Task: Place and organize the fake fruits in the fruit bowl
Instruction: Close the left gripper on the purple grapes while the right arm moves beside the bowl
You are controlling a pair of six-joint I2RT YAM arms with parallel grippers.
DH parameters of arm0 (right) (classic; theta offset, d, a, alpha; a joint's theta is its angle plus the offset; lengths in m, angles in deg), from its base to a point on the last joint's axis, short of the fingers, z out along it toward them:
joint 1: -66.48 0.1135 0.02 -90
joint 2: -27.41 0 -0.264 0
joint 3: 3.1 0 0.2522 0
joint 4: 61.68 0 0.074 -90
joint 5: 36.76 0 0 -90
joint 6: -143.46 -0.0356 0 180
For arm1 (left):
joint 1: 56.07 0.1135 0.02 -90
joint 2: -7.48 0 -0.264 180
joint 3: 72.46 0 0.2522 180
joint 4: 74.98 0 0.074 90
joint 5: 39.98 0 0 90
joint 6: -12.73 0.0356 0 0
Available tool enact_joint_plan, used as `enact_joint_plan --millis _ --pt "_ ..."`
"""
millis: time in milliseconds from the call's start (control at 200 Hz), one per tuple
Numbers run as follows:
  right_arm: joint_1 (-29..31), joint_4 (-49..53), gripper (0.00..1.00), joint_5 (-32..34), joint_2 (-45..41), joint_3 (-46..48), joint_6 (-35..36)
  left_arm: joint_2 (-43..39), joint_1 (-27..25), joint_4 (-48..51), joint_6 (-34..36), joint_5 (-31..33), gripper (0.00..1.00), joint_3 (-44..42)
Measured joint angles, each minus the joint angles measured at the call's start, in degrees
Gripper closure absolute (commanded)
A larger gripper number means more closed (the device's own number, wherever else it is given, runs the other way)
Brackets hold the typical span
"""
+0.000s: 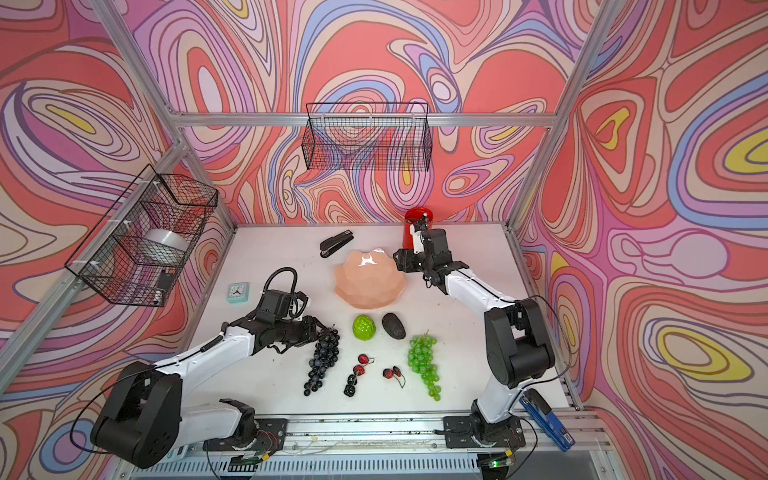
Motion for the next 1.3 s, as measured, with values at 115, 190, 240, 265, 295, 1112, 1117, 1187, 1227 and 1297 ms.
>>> enact_joint_plan --millis 115,190,240,265,295,1112,1117,1187,1227,1297 --pt "0.0 0.0 0.27 0.0 0.0 0.2 -0.1 0.0 0.0 -0.9 0.0 0.1 0.64 -0.7" --pt "0.0 0.0 0.28 -0.1 0.0 0.2 -0.2 0.0 0.0 -1.2 -0.1 0.1 0.7 -0.7" --pt "0.0 0.0 0.28 -0.1 0.0 0.2 -0.3 -0.1 0.0 -1.4 -0.2 0.0 0.71 -0.7" --pt "0.0 0.0 0.28 -0.1 0.0 0.2 -0.4 -0.1 0.0 -1.4 -0.2 0.0 0.71 -0.7" --pt "0.0 0.0 0.28 -0.2 0.0 0.2 -0.5 -0.2 0.0 -1.4 -0.3 0.0 0.71 -0.7" --pt "0.0 -0.8 0.28 -0.7 0.0 1.5 -1.6 -2.0 0.0 -2.4 -3.0 -2.4 0.87 -0.7" --pt "0.0 -0.8 0.27 -0.7 0.0 1.5 -1.6 -2.0 0.0 -2.4 -3.0 -2.4 0.87 -0.7" --pt "0.0 -0.9 0.28 -0.7 -0.1 1.6 -1.7 -2.0 0.0 -2.5 -3.0 -2.3 0.88 -0.7" --pt "0.0 -1.0 0.28 -0.7 -0.1 1.6 -1.8 -2.0 0.0 -2.6 -3.1 -2.1 0.91 -0.7" --pt "0.0 -1.1 0.28 -0.7 -0.1 1.7 -1.9 -2.0 0.0 -2.7 -3.1 -1.7 0.98 -0.7"
